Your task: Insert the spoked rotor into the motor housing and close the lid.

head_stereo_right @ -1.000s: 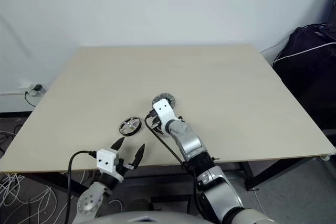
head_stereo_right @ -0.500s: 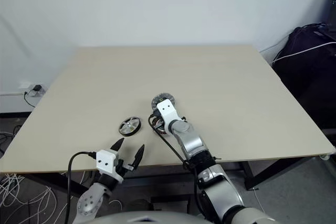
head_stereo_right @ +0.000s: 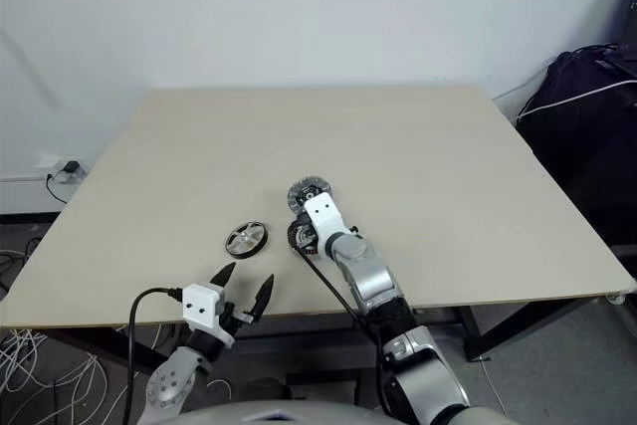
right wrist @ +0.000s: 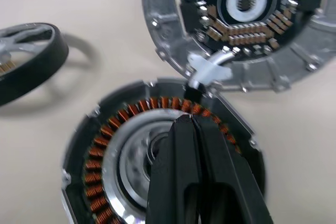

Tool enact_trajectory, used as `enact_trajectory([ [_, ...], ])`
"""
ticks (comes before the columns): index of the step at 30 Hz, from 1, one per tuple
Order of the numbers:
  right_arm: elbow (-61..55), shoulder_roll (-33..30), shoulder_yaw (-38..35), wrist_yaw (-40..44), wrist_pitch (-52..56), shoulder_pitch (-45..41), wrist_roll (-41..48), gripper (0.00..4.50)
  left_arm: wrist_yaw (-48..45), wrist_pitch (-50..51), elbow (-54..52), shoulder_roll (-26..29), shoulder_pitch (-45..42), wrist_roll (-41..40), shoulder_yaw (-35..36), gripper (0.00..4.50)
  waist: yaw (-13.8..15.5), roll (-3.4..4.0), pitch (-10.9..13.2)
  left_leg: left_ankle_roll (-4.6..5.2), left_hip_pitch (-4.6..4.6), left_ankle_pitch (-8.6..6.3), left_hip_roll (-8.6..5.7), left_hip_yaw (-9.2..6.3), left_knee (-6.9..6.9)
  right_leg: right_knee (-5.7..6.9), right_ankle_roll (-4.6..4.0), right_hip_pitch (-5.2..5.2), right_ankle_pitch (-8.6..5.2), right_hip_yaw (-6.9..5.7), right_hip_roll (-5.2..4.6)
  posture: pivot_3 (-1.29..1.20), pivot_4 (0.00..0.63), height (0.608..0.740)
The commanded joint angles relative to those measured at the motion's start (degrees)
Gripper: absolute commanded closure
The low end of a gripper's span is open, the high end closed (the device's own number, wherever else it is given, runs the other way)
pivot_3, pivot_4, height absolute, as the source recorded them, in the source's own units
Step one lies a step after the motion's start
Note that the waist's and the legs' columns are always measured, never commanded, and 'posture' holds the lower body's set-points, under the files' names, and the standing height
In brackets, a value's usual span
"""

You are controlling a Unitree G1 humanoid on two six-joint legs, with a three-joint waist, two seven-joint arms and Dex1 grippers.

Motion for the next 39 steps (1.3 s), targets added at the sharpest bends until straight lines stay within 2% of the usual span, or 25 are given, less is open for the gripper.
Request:
enact_trajectory([
  [1, -2.45, -0.77, 0.16, 0.48, 2.02, 1.43, -0.20, 4.45, -0.13, -0.12, -2.97, -0.03, -0.36, -0.32, -0.28, 0.00, -0.04, -0.01, 0.00, 0.01, 0.00, 0.00, 0.00, 0.00, 0.00, 0.00, 0.00, 0.00, 0.00, 0.00, 0.00, 0.00, 0.000, 0.740],
  [18, -5.11, -0.97, -0.26, 0.67, 3.16, 2.11, 0.27, 4.45, -0.46, 1.07, -3.69, 0.00, -0.89, -0.52, -0.32, 0.00, -0.13, -0.03, -0.03, 0.01, 0.10, -0.01, 0.03, 0.01, 0.00, 0.00, -0.01, 0.03, -0.01, 0.00, 0.00, 0.00, 0.000, 0.740],
  [27, -9.02, -0.06, 0.47, 3.47, -1.42, 2.67, 2.12, 4.45, -0.06, 1.43, -4.40, -0.07, -0.57, -0.37, -0.17, 0.00, -0.12, 0.00, 0.02, 0.01, 0.00, 0.00, 0.01, 0.00, -0.03, 0.00, -0.01, -0.03, -0.01, 0.00, 0.00, 0.00, 0.000, 0.740],
  [39, -2.87, 1.55, 1.92, 3.19, -2.54, 0.46, 1.25, 4.45, -0.31, 0.35, -2.96, -0.04, -0.52, -0.26, 0.02, 0.00, -0.09, -0.01, 0.03, 0.00, -0.01, 0.00, -0.01, 0.00, -0.04, -0.01, -0.02, -0.02, -0.01, 0.00, 0.00, 0.00, 0.000, 0.740],
])
